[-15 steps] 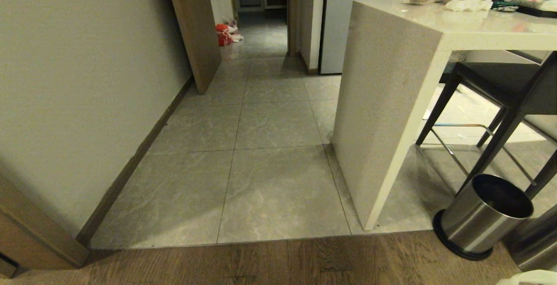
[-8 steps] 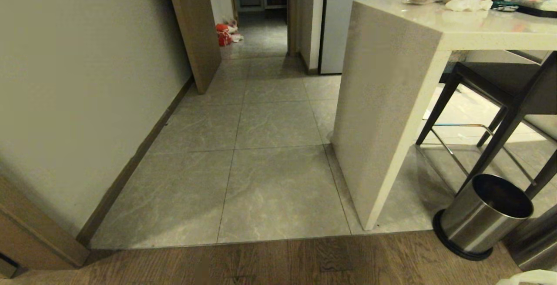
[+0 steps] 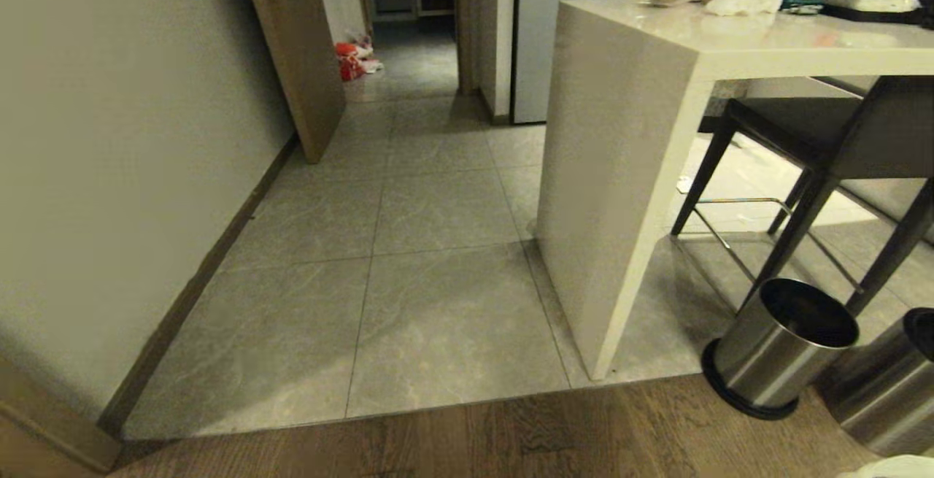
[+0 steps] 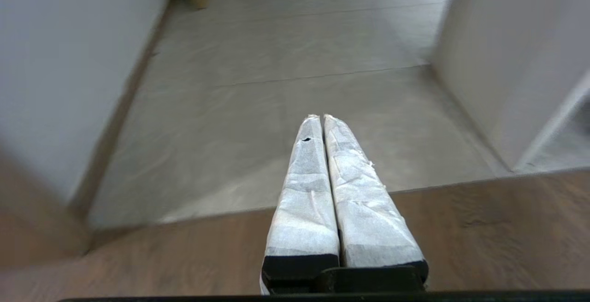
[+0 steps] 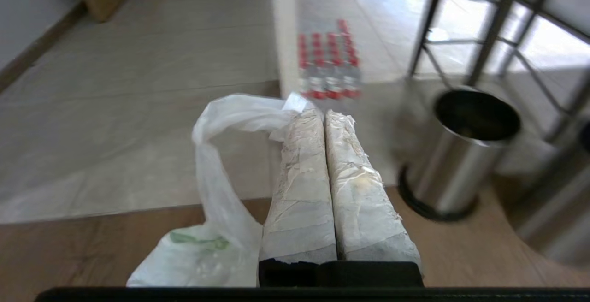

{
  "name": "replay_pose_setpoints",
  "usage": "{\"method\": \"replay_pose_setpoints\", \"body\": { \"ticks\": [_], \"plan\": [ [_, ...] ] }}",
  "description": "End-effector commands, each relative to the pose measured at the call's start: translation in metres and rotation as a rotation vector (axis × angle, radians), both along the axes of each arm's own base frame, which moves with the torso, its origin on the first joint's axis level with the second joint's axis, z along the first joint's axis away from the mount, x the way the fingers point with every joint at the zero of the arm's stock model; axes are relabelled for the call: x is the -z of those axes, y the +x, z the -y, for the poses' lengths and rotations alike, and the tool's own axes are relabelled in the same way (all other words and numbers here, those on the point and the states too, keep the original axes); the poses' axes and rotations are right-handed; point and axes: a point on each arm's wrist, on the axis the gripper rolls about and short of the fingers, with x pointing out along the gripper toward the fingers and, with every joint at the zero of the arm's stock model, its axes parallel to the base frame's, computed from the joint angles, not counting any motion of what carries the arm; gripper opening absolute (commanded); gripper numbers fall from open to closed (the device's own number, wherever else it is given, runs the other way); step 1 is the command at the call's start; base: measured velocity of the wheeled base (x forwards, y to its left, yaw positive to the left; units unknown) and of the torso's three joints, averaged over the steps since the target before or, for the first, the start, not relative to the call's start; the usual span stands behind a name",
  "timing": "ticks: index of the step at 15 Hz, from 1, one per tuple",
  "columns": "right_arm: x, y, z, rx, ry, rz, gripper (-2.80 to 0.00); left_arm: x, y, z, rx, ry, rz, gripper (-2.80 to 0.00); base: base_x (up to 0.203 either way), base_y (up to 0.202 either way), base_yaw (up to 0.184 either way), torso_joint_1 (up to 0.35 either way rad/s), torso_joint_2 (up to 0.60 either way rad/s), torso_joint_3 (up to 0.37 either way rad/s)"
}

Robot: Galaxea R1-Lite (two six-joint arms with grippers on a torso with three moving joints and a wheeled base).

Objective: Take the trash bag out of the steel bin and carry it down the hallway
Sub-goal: Put the trash bag at the door

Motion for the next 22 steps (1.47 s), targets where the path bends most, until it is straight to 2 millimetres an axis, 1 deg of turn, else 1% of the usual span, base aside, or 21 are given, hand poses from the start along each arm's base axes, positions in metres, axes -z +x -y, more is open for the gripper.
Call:
{"method": "replay_pose_setpoints", "body": {
  "ticks": [1,4,11,13,15,19,22],
  "plan": [
    [0.0067,0.0019,0.0000,0.000,0.000,-0.023,-2.80,-0.0001,-0.0001,0.0000,0.002,0.001,0.000,-2.80,0.004,0.006,-0.133,0.002,0.00,0.002],
    [0.0067,0.0019,0.0000,0.000,0.000,-0.023,-2.80,0.0003,0.0000,0.0000,0.000,0.002,-0.001,-2.80,0.000,0.004,-0.091,0.003,0.00,0.002],
    [0.0067,0.0019,0.0000,0.000,-0.005,-0.023,-2.80,0.0005,0.0000,0.0000,0.001,0.009,-0.004,-2.80,0.000,0.000,0.000,0.000,0.00,0.000],
    [0.0069,0.0018,0.0000,0.002,0.001,-0.029,-2.80,0.0002,0.0000,0.0000,0.002,0.009,-0.004,-2.80,0.000,0.000,0.000,0.003,-0.15,-0.175],
    [0.0066,0.0019,0.0000,0.002,0.003,-0.023,-2.80,0.0002,0.0001,0.0000,0.001,0.009,-0.004,-2.80,-0.002,0.005,0.065,0.004,-0.36,-0.325],
    [0.0067,0.0019,0.0000,0.002,0.001,-0.023,-2.80,0.0006,0.0000,-0.0001,0.000,0.008,-0.004,-2.80,0.001,-0.007,0.163,0.047,-0.43,-0.357],
    [0.0069,0.0019,0.0000,0.000,0.003,-0.025,-2.80,0.0005,0.0001,0.0000,0.000,0.008,-0.005,-2.80,-0.001,-0.006,0.133,0.044,-0.16,-0.130]
  ]
}}
